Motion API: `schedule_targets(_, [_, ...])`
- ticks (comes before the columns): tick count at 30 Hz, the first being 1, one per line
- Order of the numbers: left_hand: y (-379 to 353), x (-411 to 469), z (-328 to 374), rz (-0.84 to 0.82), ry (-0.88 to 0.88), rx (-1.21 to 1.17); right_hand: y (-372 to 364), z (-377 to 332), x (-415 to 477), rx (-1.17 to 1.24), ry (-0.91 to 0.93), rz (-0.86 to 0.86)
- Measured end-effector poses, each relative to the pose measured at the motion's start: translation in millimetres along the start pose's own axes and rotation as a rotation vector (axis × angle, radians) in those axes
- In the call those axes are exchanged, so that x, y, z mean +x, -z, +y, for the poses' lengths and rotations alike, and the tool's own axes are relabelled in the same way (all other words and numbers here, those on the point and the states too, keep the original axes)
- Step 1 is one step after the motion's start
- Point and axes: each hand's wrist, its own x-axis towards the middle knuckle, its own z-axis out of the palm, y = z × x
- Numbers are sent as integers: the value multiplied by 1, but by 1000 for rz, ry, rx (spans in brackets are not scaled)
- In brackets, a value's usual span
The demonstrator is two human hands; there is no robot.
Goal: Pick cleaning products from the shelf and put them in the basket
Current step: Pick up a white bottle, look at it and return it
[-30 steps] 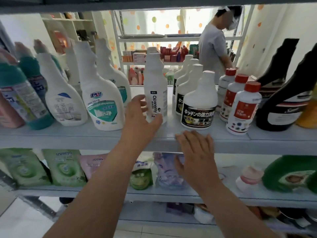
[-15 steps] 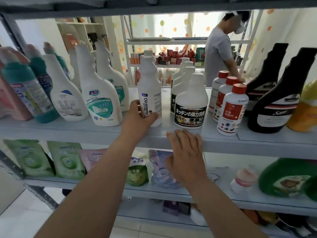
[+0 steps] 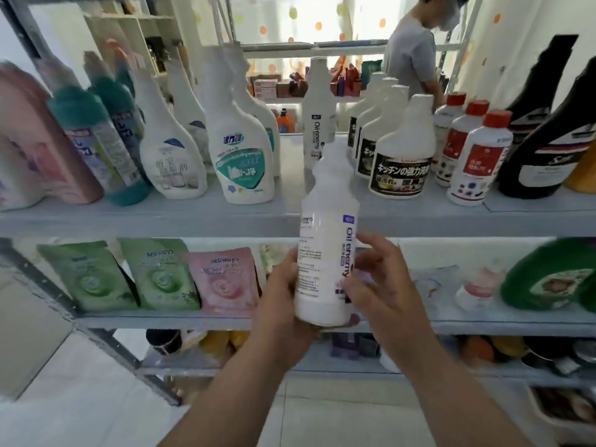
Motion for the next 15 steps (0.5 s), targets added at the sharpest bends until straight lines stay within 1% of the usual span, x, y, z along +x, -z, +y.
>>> schedule_targets(2, [16, -19, -10, -14, 119, -50, -16, 7, -22, -3, -51, 18])
schedule_targets(4, [31, -35, -15, -53, 157, -78, -32, 10, -41, -5, -120, 38])
schedule_targets(6, [41, -49, -20, -36, 81, -31, -45, 15, -56, 20, -169, 56])
schedule_targets(7, [45, -58, -23, -5, 20, 46, -52, 18, -62, 42, -199, 49])
schedule_targets(9, [54, -79, -33, 79, -118, 300, -65, 20, -74, 76, -256, 18])
schedule_targets(10, [60, -90, -39, 81, -183, 424, -72, 19, -80, 93, -284, 28])
schedule_targets(11, [66, -99, -43, 61, -226, 490, -78, 18, -86, 124, -316, 66])
schedule_targets(13, [74, -110, -41, 5, -228, 449, -83, 18, -98, 218, -350, 145])
schedule_targets(14, [75, -111, -36, -1, -183, 379, -86, 18, -104, 249, -348, 166])
schedule_targets(15, [74, -109, -31, 19, -102, 291, -89, 18, -111, 266, -342, 172])
